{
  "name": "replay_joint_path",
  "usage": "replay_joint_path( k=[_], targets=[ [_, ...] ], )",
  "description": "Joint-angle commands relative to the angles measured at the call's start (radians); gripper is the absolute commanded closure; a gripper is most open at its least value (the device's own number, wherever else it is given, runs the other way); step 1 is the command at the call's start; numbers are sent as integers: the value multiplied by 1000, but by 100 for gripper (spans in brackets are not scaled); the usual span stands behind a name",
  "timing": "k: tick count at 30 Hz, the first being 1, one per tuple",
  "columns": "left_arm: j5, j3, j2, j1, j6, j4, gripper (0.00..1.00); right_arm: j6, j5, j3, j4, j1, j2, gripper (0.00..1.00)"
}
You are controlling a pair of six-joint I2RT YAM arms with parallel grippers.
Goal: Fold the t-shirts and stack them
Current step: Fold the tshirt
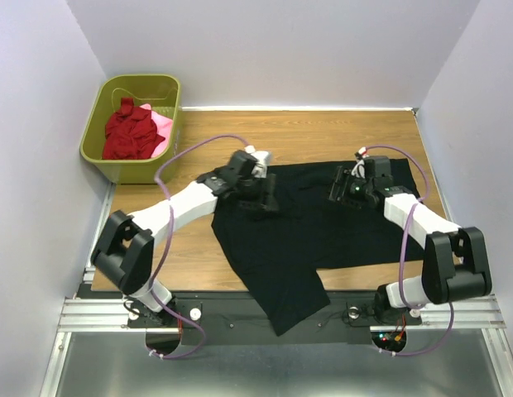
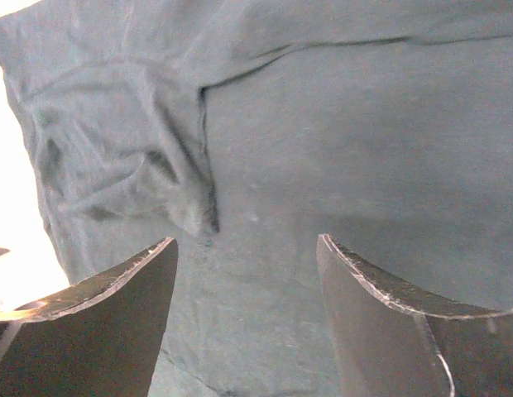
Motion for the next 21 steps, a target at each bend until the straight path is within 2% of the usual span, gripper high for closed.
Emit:
replay_joint_path(
  k=[1,7,10,12,15,21],
  targets=[
    [-69,-131,-65,79,-92,64,36,12,-38,64,21,55,44,28],
    [-85,-215,-81,122,-104,133,37,38,-92,118,24,110,168,35],
    [-75,-232,-67,130,-114,170,37,50,-89,147,27,141,234,49],
    [-74,-229,-55,130,-114,178,37,57,-89,164,30,149,253,53],
    [-57,-226,-27,130,-111,191,38,63,-104,176,31,165,285,57],
    [-63,-226,8,130,-107,201,41,67,-106,172,30,187,309,58]
  ],
)
